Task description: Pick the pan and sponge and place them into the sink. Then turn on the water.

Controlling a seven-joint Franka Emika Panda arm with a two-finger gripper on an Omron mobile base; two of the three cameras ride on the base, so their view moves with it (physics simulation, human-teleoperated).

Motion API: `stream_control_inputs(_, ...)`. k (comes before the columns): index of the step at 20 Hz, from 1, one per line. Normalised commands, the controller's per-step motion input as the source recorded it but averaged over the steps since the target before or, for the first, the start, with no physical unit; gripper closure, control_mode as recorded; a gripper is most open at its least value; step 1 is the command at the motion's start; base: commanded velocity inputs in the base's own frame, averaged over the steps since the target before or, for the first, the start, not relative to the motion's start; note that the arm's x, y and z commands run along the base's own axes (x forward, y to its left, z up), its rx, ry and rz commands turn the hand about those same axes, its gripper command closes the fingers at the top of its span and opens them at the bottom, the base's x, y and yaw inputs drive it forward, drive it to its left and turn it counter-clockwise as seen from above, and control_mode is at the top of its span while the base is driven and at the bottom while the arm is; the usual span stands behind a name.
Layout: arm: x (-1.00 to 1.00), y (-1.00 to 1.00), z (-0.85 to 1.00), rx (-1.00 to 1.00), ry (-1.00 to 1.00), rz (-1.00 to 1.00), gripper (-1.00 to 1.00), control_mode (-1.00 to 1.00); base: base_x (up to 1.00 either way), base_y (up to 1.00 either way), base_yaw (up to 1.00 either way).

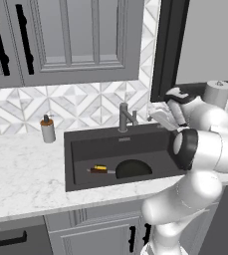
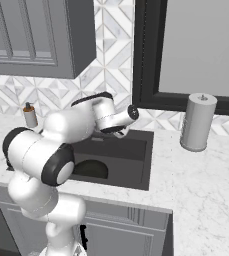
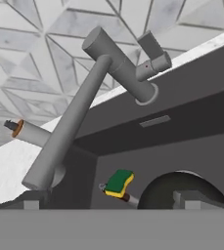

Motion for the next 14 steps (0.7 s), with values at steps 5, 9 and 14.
stream_control_inputs(5, 0.30, 0.00, -0.06, 0.00, 0.01, -0.02, -1.00, -1.00, 0.00, 0.00, 0.00)
stream_control_inputs(9, 0.25, 0.02, -0.08, 0.00, 0.00, 0.00, -1.00, -1.00, 0.00, 0.00, 0.00)
stream_control_inputs(14, 0.31, 0.00, -0.17, 0.00, 0.00, 0.00, -1.00, -1.00, 0.00, 0.00, 0.00)
